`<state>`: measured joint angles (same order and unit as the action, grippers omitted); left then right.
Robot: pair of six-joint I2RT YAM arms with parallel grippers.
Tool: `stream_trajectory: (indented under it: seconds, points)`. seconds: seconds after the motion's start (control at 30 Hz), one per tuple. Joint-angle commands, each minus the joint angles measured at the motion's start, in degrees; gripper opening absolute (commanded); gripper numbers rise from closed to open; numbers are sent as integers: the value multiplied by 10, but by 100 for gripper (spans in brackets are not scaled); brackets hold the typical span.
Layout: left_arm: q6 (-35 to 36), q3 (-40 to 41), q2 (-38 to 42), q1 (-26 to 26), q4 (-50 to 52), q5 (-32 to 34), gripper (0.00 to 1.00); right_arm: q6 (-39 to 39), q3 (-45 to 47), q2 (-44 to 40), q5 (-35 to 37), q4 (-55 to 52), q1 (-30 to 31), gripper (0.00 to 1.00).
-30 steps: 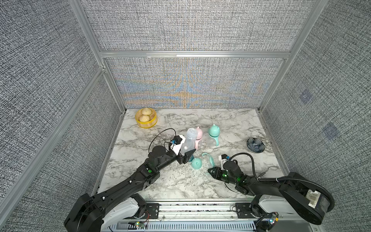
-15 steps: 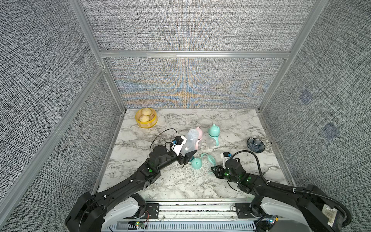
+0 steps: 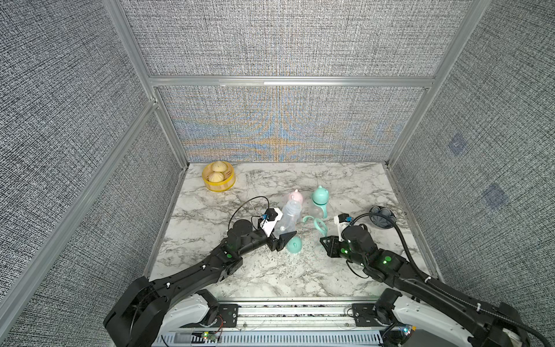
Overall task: Assemble the baby bottles
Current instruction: Pick up the handle at the center of the board, then put on the handle of the baby bottle.
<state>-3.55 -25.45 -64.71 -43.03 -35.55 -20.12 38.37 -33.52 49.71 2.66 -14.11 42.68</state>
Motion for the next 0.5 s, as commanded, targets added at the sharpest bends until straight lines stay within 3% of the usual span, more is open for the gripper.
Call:
stream_trajectory:
  seconds: [0.0,0.47]
  points:
    - [-7,3,-5,0,-51,-20,6,-52,-52,4,16,-82,0,15]
    - [14,18,0,0,-56,-26,5,-172,-312,123,-9,-146,16,15]
